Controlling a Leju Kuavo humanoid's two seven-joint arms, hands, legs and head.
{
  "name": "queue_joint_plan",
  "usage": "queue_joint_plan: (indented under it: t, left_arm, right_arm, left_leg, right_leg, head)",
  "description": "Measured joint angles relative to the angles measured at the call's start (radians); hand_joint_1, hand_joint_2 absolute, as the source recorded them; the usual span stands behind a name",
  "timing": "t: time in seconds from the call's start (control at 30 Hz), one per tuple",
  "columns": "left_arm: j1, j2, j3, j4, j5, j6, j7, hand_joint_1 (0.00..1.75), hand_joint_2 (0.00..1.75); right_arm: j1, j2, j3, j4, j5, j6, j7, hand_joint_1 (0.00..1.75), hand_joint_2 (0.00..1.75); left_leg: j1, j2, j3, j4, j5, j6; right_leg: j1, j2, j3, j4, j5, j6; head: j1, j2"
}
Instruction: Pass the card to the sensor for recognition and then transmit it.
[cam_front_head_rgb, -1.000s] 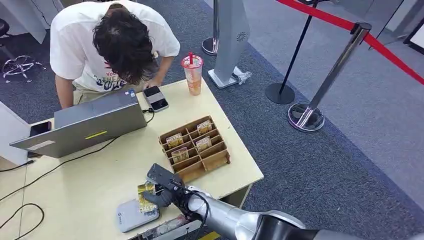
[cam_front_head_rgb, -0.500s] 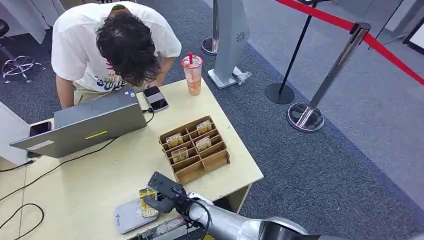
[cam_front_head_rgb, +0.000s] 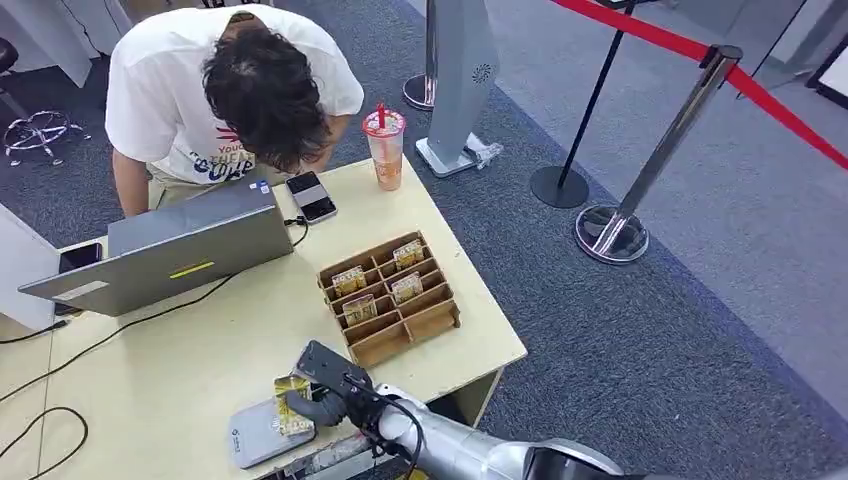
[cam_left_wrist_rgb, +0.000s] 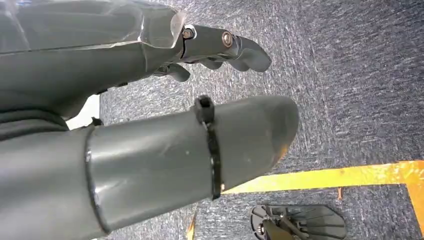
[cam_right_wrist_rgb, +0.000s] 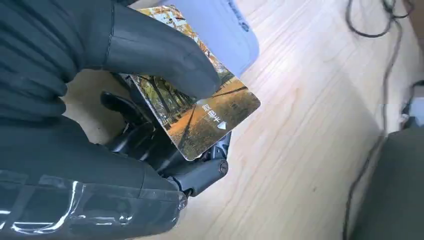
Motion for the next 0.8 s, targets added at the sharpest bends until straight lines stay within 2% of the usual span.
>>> queue_joint_plan:
  t: [0.33, 0.63, 0.8]
  left_arm:
    - [0.001, 0.0, 0.0, 0.0, 0.01, 0.0, -0.018, 0.0, 0.0]
    - [0.002, 0.0, 0.0, 0.0, 0.014, 0.001, -0.027, 0.0, 0.0]
    - [0.004, 0.003, 0.0, 0.0, 0.014, 0.0, -0.029, 0.0, 0.0]
  right_arm:
    - [-0.001, -0.041, -0.053, -0.229, -0.069, 0.053, -0.001, 1.75, 1.75]
    - [-0.022, -0.069, -0.103, -0.428, -0.088, 0.051, 0.002, 1.75, 1.75]
    - [-0.076, -0.078, -0.143, -0.501, -0.073, 0.04, 0.013, 1.75, 1.75]
  left_leg:
    - [0.0, 0.0, 0.0, 0.0, 0.0, 0.0]
    - [0.0, 0.0, 0.0, 0.0, 0.0, 0.0]
    - [0.0, 0.0, 0.0, 0.0, 0.0, 0.0]
  right_leg:
    - [0.0, 0.0, 0.0, 0.0, 0.0, 0.0]
    - [0.0, 0.0, 0.0, 0.0, 0.0, 0.0]
    - [0.0, 0.0, 0.0, 0.0, 0.0, 0.0]
  head:
    - [0.0, 0.0]
    - [0.0, 0.0]
    - [0.0, 0.0]
